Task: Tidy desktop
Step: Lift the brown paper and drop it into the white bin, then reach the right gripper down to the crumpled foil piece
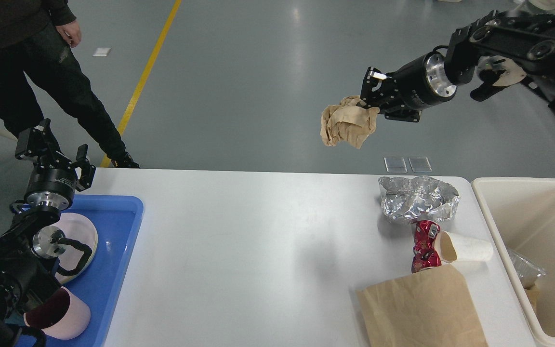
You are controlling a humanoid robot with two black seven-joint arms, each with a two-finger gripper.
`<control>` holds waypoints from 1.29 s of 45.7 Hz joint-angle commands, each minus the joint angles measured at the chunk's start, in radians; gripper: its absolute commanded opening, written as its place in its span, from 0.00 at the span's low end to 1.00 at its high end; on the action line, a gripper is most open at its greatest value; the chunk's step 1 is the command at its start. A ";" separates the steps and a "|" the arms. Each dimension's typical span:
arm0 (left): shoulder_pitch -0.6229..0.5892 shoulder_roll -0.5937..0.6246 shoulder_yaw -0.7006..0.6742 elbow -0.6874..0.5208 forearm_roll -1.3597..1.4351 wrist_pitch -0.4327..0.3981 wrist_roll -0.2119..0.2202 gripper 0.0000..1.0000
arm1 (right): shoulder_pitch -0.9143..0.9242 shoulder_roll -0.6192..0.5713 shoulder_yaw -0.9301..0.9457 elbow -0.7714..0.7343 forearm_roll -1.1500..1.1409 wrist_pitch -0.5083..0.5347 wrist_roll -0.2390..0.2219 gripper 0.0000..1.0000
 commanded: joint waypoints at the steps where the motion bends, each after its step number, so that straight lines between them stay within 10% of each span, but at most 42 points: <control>1: 0.000 0.000 0.000 0.000 0.000 0.001 0.000 0.96 | -0.033 -0.053 -0.054 -0.060 0.005 -0.064 -0.001 0.00; 24: 0.000 0.000 0.000 0.000 0.000 -0.001 0.000 0.96 | -0.583 -0.305 -0.102 -0.183 0.016 -0.563 -0.001 0.00; 26: 0.000 0.000 0.000 0.000 0.000 -0.001 0.000 0.96 | -0.629 -0.303 -0.102 -0.209 0.016 -0.567 0.000 0.23; 30: 0.000 0.000 0.000 0.000 0.000 -0.001 0.000 0.96 | -0.705 -0.289 -0.102 -0.276 0.016 -0.589 0.003 1.00; 46: 0.000 0.000 0.000 0.000 0.000 -0.001 0.000 0.96 | -0.831 -0.223 -0.112 -0.339 0.006 -0.606 0.002 1.00; 59: 0.000 0.000 0.000 0.000 0.000 0.001 0.000 0.96 | -0.590 -0.128 -0.282 -0.270 0.001 -0.578 -0.003 1.00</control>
